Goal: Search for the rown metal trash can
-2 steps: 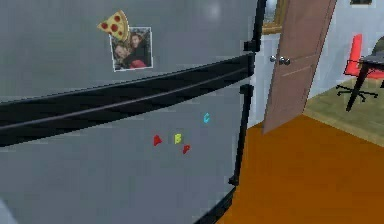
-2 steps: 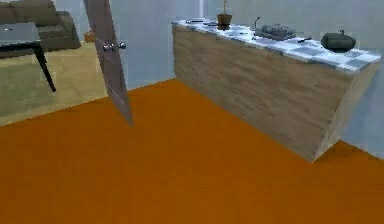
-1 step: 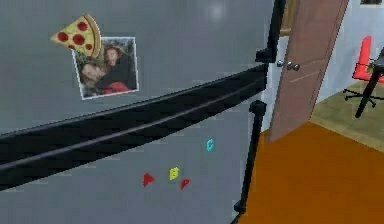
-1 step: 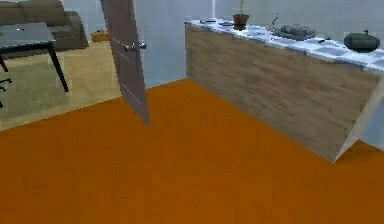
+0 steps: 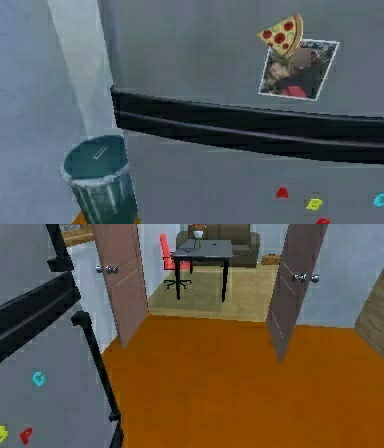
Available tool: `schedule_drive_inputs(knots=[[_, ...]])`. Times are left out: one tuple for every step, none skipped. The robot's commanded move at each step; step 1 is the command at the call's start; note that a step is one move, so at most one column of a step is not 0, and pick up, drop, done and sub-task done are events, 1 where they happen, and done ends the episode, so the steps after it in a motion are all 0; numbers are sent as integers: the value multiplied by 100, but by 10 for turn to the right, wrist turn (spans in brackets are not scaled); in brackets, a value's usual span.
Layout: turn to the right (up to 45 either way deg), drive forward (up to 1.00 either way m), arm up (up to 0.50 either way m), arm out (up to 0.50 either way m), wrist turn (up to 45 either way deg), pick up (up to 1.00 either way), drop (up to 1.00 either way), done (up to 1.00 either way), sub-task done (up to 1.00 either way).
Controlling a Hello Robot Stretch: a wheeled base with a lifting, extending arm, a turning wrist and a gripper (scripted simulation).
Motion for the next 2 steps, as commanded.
schedule_drive_inputs(knots=[[-270,0,0,0,0,0,0,0,0],[0,0,0,0,0,0,0,100,0]])
